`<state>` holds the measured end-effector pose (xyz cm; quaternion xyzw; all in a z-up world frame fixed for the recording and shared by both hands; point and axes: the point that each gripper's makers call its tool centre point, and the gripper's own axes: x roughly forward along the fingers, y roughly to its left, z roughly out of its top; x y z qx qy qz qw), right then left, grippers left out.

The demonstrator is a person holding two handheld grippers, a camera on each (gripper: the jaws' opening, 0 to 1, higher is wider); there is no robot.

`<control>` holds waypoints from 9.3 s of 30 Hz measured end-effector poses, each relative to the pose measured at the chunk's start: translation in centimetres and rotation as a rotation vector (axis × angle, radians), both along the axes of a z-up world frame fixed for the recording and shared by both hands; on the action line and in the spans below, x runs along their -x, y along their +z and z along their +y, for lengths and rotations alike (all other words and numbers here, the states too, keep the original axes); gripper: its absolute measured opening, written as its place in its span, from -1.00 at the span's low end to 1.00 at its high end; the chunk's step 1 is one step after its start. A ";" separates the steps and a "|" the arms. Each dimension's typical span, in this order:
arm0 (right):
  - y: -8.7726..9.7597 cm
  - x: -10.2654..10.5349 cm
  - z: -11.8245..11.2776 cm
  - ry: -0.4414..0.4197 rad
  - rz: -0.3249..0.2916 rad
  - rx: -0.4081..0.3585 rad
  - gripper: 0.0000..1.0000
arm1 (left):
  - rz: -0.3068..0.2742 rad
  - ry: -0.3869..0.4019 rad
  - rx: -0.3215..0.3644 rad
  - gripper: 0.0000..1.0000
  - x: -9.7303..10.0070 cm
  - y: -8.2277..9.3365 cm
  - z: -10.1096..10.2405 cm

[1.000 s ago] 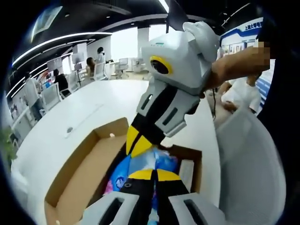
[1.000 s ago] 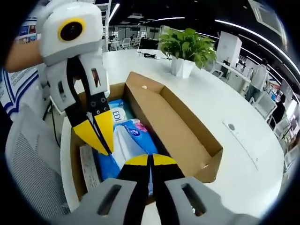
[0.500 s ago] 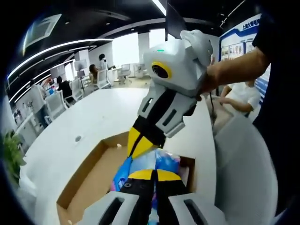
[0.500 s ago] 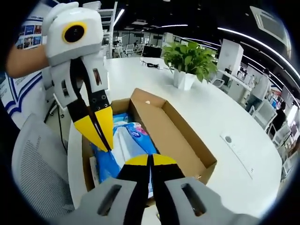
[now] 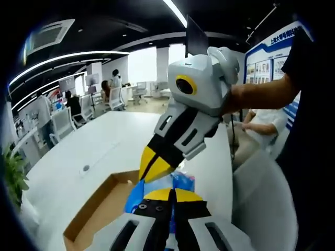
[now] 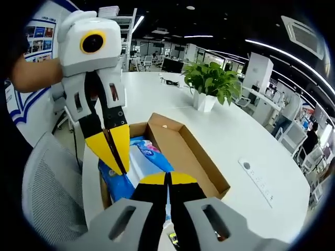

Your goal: Operate the shoe box by opening the lid, removing the specified soft item, and placing it in the target area until the item is outside and the box remains undamaged.

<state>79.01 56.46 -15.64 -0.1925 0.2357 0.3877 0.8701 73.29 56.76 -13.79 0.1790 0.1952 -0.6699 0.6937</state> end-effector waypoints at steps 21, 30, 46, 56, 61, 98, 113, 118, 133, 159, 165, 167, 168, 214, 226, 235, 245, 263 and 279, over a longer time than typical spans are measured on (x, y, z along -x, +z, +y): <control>1.4 2.0 -6.9 -0.061 -0.006 0.010 -1.00 | 0.013 -0.116 0.019 -1.00 2.9 0.8 -7.0; 1.9 2.9 -9.8 -0.103 0.006 -0.009 -1.00 | 0.019 -0.163 0.013 -1.00 3.7 0.8 -9.6; 1.3 4.9 -14.4 -0.154 0.050 -0.034 -1.00 | 0.025 -0.252 -0.013 -1.00 5.7 0.2 -14.3; 0.9 5.2 -17.9 -0.195 0.065 -0.045 -1.00 | 0.039 -0.306 -0.019 -1.00 6.4 -0.5 -17.6; 0.3 5.4 -19.8 -0.202 0.076 -0.033 -1.00 | 0.047 -0.327 -0.022 -1.00 6.5 -0.8 -19.2; -5.4 2.9 -29.2 -0.283 0.187 -0.041 -1.00 | 0.189 -0.353 -0.096 -1.00 3.7 -6.7 -27.7; -8.2 2.2 -32.3 -0.308 0.229 -0.032 -1.00 | 0.235 -0.362 -0.133 -1.00 3.1 -9.7 -30.5; -9.3 2.5 -32.6 -0.290 0.247 0.002 -1.00 | 0.247 -0.365 -0.146 -1.00 3.1 -10.8 -31.3; -12.4 2.6 -35.1 -0.310 0.276 0.049 -1.00 | 0.272 -0.365 -0.187 -1.00 3.4 -13.7 -33.0; -12.8 1.8 -36.5 -0.344 0.250 0.062 -1.00 | 0.254 -0.360 -0.182 -1.00 3.2 -13.7 -34.0; -13.0 1.7 -36.4 -0.339 0.253 0.068 -1.00 | 0.250 -0.358 -0.185 -1.00 3.1 -14.0 -34.0; -12.9 1.7 -36.4 -0.344 0.250 0.073 -0.97 | 0.237 -0.361 -0.181 -1.00 3.0 -14.0 -34.0; -12.9 1.7 -36.5 -0.349 0.247 0.076 -0.94 | 0.225 -0.365 -0.180 -0.99 3.0 -14.0 -34.0; -6.0 7.8 -34.3 -0.548 0.224 0.053 -0.15 | 0.065 -0.225 -0.046 -0.03 1.8 -6.3 -25.9; -4.7 9.1 -31.6 -0.562 0.218 0.045 0.07 | 0.061 -0.108 -0.016 0.25 0.1 -4.5 -20.7; -3.9 10.1 -29.3 -0.586 0.217 0.022 0.28 | 0.084 -0.018 0.026 0.48 -0.6 -2.8 -17.3; -3.0 10.3 -25.7 -0.618 0.212 -0.015 0.55 | 0.074 0.065 0.038 0.72 -1.1 -2.3 -12.7; -3.1 10.1 -19.2 -0.528 0.214 -0.069 0.75 | 0.042 0.173 0.041 1.00 -2.0 -1.5 -5.5; -3.2 8.2 -13.6 -0.435 0.216 -0.107 0.68 | 0.025 0.257 0.052 1.00 -2.5 -1.3 -0.1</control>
